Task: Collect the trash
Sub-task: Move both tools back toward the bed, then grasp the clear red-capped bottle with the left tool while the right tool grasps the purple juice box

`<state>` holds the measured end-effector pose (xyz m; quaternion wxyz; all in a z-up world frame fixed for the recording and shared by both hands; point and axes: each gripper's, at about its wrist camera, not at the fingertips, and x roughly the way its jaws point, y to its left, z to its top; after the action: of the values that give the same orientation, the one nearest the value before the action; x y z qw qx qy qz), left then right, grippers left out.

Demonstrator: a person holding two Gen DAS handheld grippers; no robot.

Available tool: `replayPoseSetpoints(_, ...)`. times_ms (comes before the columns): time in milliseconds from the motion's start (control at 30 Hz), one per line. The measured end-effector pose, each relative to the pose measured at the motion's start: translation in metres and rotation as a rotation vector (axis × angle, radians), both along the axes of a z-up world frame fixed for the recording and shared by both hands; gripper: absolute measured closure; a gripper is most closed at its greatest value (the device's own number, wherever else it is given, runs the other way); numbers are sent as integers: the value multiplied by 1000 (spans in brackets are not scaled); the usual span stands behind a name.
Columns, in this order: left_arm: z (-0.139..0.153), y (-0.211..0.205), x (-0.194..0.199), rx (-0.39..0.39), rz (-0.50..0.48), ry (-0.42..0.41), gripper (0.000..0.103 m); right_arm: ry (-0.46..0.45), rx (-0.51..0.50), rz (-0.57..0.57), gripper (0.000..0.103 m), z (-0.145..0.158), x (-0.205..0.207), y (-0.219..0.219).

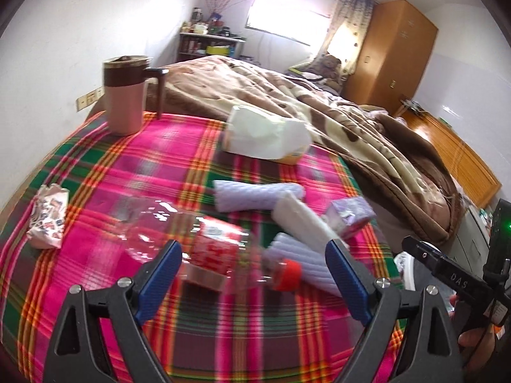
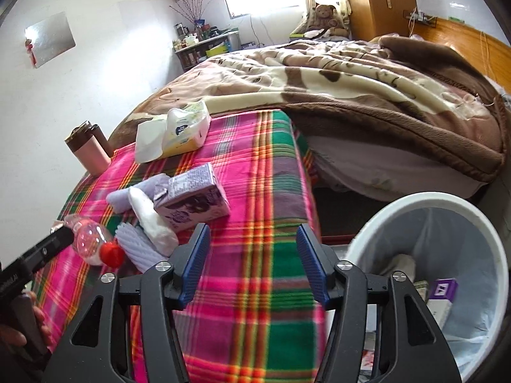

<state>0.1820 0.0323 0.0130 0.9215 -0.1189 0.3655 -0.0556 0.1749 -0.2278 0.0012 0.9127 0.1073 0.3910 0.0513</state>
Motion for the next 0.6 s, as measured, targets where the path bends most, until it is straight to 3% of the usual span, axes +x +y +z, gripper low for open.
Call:
replayPoseSetpoints(267, -16, 27, 15, -29, 51, 63, 10, 20, 3, 1, 37, -3, 36, 24)
replayPoseSetpoints(600, -44, 37, 34, -115, 31, 155, 9, 105, 52, -48, 26, -13, 82, 38)
